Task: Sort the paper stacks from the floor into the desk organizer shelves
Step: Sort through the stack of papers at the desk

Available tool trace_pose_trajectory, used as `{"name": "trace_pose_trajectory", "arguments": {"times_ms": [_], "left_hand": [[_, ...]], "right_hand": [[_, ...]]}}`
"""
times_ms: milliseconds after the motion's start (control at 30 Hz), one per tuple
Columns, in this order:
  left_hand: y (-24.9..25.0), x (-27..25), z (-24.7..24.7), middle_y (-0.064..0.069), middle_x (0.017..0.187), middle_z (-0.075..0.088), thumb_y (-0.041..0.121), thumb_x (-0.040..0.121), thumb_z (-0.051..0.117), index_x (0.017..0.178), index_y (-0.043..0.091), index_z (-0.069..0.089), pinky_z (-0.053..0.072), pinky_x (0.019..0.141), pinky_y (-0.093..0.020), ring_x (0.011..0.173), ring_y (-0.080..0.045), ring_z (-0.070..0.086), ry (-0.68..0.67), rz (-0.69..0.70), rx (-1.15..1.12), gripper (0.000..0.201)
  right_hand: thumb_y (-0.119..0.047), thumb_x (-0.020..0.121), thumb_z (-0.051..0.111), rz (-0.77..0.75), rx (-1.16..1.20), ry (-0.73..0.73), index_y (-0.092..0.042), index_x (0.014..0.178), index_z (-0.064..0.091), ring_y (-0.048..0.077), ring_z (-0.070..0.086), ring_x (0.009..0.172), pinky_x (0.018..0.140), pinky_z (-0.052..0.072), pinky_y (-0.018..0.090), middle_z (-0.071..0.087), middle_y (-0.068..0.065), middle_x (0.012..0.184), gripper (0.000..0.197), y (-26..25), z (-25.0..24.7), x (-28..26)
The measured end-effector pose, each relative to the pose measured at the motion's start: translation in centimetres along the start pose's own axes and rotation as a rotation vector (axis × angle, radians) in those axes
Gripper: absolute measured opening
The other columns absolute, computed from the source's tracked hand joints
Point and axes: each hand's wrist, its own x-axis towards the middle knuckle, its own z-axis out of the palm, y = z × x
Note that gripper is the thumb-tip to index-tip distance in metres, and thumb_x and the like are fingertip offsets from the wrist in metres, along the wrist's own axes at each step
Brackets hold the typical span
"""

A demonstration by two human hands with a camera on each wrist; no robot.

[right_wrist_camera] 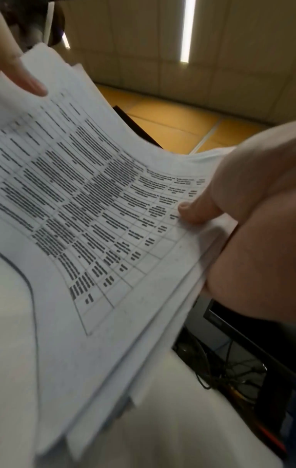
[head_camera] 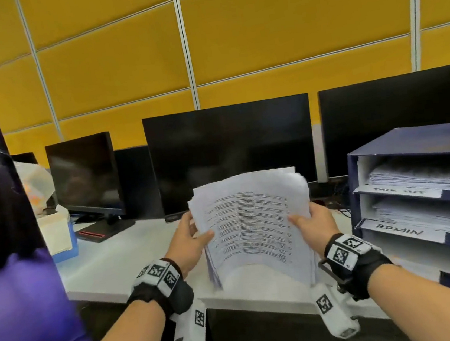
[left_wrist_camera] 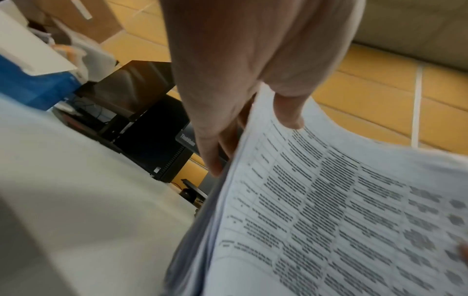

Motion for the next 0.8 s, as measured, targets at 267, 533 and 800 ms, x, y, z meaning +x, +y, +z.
{"name": "trace_pose_trajectory", "arguments": {"times_ms": [267, 533, 800], "left_hand": [[-0.1, 2.4, -1.4, -0.001, 0.120, 0.063, 0.042, 0.084, 0.070, 0.133, 0.019, 0.042, 0.054, 0.092, -0.041, 0.108, -0.018, 0.063, 0.204, 0.011, -0.125, 0.061], [0.2, 2.3, -1.3, -0.006, 0.117, 0.064, 0.029, 0.080, 0.078, 0.129, 0.015, 0.045, 0.056, 0.087, -0.041, 0.106, -0.023, 0.065, 0.218, 0.039, -0.138, 0.061], [1.9, 1.2, -0.7, -0.001, 0.121, 0.046, 0.007, 0.087, 0.068, 0.127, 0.028, 0.034, 0.051, 0.078, -0.026, 0.100, -0.014, 0.055, 0.362, 0.188, -0.004, 0.057]], "right_hand": [[-0.007, 0.083, 0.066, -0.111, 0.068, 0.100, -0.018, 0.128, 0.040, 0.018, 0.056, 0.099, 0.073, 0.045, 0.027, 0.054, -0.001, 0.107, 0.053, -1.8, -1.0, 1.3], [0.007, 0.081, 0.055, -0.194, 0.098, 0.116, -0.025, 0.138, 0.034, 0.010, 0.055, 0.092, 0.077, 0.053, 0.029, 0.047, 0.000, 0.116, 0.068, -2.5, -0.9, 1.2], [0.008, 0.077, 0.056, -0.370, -0.151, 0.077, -0.034, 0.142, 0.030, 0.009, 0.047, 0.110, 0.090, 0.046, 0.024, 0.037, -0.010, 0.128, 0.081, -2.8, -1.0, 1.5]]}}
